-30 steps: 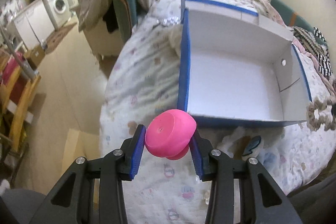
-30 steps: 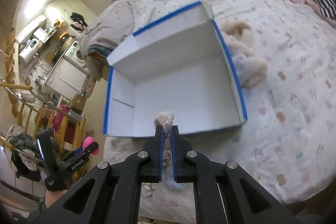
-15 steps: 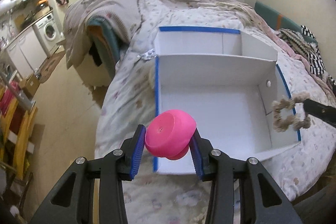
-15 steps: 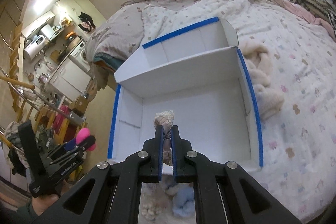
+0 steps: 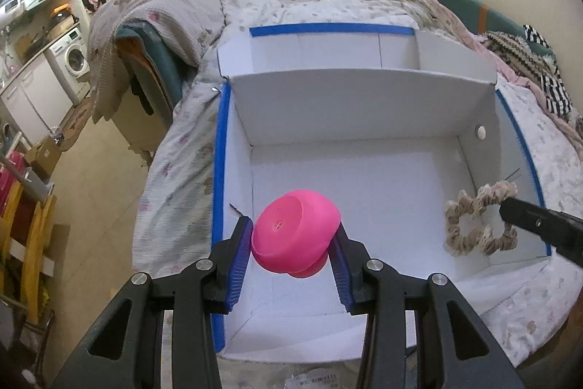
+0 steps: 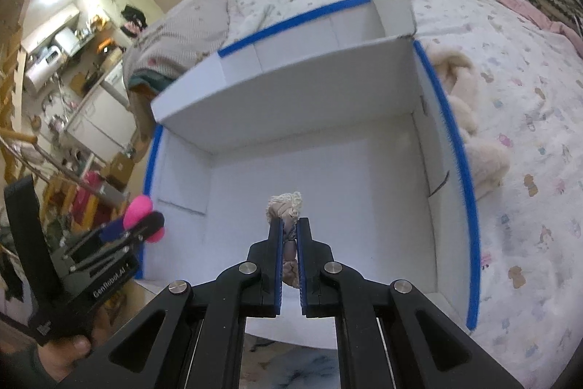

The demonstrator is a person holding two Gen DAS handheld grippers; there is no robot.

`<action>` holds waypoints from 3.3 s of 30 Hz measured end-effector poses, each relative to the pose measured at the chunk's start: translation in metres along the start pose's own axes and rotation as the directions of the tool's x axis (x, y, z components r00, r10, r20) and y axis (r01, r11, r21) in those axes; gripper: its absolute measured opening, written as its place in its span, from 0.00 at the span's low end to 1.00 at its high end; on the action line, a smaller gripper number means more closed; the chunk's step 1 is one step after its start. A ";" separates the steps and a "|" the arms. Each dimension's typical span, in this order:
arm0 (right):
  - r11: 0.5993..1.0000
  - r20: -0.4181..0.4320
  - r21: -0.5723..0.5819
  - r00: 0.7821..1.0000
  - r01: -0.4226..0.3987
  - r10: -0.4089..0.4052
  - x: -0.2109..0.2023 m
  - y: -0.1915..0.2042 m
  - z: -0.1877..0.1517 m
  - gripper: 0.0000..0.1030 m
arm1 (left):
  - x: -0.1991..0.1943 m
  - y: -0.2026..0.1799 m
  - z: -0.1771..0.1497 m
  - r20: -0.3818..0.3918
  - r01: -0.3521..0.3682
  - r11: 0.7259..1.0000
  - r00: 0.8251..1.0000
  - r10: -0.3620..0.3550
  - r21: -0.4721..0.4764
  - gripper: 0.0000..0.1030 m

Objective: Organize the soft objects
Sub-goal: 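Carry the duck and scrunchie into the box and open both tools, then withdraw both tools from the box toward the remaining items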

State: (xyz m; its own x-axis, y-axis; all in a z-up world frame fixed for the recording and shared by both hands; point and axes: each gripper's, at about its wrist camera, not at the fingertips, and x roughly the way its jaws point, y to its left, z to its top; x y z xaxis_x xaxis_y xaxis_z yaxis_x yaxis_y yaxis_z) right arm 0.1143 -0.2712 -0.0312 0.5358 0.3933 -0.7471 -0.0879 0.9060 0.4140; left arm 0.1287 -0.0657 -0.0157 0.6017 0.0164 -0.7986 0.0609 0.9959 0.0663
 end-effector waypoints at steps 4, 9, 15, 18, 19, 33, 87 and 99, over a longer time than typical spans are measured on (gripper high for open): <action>1.000 -0.030 -0.023 1.000 0.008 -0.008 0.014 0.001 -0.005 0.08 | 0.013 -0.005 0.000 -0.007 0.009 1.000 1.000 -0.009 0.009 0.37; 0.999 -0.068 -0.031 0.997 0.020 -0.022 0.033 -0.002 -0.007 0.08 | 0.028 -0.010 -0.003 -0.019 0.009 1.000 1.000 -0.009 0.020 0.37; 0.998 -0.109 -0.038 0.993 0.045 -0.048 0.051 -0.008 -0.008 0.08 | 0.037 -0.014 -0.005 -0.021 0.008 0.999 1.000 -0.007 0.042 0.37; 0.997 -0.130 -0.051 0.989 0.063 -0.070 0.059 -0.009 -0.008 0.08 | 0.041 -0.017 -0.006 -0.029 0.010 0.998 1.000 -0.009 0.058 0.37; 0.996 -0.139 -0.060 0.988 0.066 -0.074 0.061 -0.008 -0.009 0.08 | 0.043 -0.019 -0.006 -0.031 0.009 0.998 0.999 -0.007 0.067 0.37; 0.989 -0.147 -0.078 0.980 0.123 -0.133 0.065 -0.008 -0.009 0.09 | 0.048 -0.023 -0.007 -0.044 -0.012 0.997 0.999 0.016 0.081 0.37; 0.997 0.075 -0.036 0.995 0.074 -0.071 -0.061 0.013 -0.064 1.00 | -0.069 0.056 -0.080 0.058 -0.054 0.990 0.996 0.062 -0.132 0.71; 1.000 0.058 -0.019 0.998 0.021 -0.019 -0.076 0.017 -0.080 1.00 | -0.108 0.048 -0.089 0.042 -0.095 0.986 0.994 0.102 -0.138 0.71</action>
State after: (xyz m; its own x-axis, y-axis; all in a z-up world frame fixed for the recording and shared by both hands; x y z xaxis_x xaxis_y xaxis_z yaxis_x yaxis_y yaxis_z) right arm 0.0045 -0.2732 -0.0091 0.5851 0.3659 -0.7237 -0.0927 0.9167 0.3886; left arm -0.0044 -0.0121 0.0199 0.6374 0.1137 -0.7621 -0.1072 0.9925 0.0585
